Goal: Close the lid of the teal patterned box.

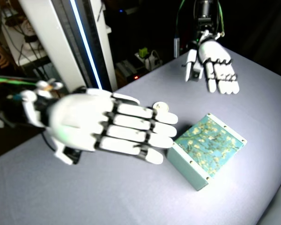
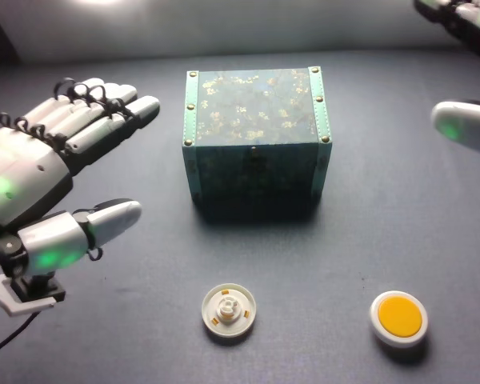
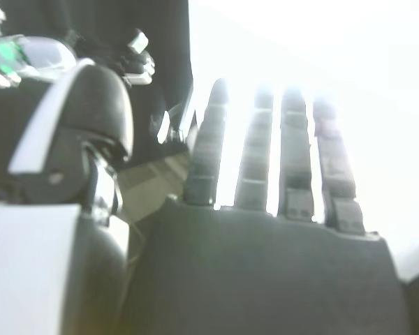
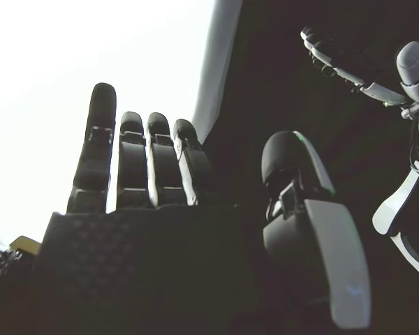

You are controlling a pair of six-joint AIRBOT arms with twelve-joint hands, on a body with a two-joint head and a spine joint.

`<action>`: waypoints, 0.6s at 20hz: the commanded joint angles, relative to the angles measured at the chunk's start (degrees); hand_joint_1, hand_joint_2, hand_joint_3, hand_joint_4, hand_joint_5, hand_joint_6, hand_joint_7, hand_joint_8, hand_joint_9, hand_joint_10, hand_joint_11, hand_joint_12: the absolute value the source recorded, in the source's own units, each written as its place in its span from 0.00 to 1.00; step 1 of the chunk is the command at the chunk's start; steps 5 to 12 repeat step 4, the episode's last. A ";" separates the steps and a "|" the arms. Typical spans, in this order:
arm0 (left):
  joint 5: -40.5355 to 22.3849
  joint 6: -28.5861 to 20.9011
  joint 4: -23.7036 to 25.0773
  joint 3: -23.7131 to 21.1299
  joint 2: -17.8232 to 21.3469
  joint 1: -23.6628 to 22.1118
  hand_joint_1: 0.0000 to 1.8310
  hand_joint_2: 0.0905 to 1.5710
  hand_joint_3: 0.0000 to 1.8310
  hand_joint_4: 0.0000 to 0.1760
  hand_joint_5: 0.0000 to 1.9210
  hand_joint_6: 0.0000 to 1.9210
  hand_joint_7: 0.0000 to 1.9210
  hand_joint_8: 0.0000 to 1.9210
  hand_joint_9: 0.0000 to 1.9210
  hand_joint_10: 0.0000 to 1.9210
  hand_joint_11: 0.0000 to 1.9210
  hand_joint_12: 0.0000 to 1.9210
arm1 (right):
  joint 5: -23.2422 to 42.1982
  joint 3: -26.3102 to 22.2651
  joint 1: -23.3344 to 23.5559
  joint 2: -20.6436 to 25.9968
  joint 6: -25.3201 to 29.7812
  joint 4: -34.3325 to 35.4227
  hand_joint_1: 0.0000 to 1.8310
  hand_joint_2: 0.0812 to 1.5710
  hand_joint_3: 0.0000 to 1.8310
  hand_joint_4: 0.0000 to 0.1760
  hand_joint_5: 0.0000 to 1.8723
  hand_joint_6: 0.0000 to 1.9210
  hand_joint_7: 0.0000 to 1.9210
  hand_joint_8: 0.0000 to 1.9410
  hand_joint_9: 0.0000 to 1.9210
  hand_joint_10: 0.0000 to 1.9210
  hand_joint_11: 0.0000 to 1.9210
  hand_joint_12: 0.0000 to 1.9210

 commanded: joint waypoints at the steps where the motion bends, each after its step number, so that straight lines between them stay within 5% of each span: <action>1: -9.39 0.35 -1.24 -0.24 0.75 0.03 0.20 0.87 0.00 0.32 0.00 0.00 0.00 0.00 0.00 0.00 0.00 0.00 | 10.66 -0.55 -0.54 0.88 -0.01 1.25 0.04 0.83 0.00 0.00 0.00 0.00 0.00 0.00 0.00 0.04 0.00 0.36; 2: -10.18 0.65 -1.72 -0.43 0.92 0.37 0.23 0.87 0.00 0.41 0.00 0.00 0.00 0.00 0.00 0.00 0.00 0.00 | 12.20 -1.00 -1.60 1.34 -0.01 1.77 0.12 0.87 0.00 0.00 0.00 0.00 0.00 0.00 0.00 0.01 0.00 0.25; 3: -11.66 1.11 -2.62 -0.82 1.34 1.08 0.25 0.86 0.00 0.52 0.00 0.00 0.00 0.00 0.00 0.00 0.00 0.00 | 15.12 -1.83 -3.26 2.07 -0.01 2.87 0.16 0.87 0.00 0.00 0.00 0.00 0.00 0.00 0.01 0.01 0.00 0.32; 4: -12.97 1.36 -3.19 -1.15 1.66 1.68 0.25 0.86 0.00 0.66 0.00 0.00 0.00 0.00 0.00 0.00 0.00 0.00 | 17.05 -2.36 -4.53 2.55 -0.01 3.38 0.14 0.86 0.00 0.00 0.00 0.00 0.00 0.00 0.00 0.00 0.00 0.27; 12: -12.97 1.36 -3.19 -1.15 1.66 1.68 0.25 0.86 0.00 0.66 0.00 0.00 0.00 0.00 0.00 0.00 0.00 0.00 | 17.05 -2.36 -4.53 2.55 -0.01 3.38 0.14 0.86 0.00 0.00 0.00 0.00 0.00 0.00 0.00 0.00 0.00 0.27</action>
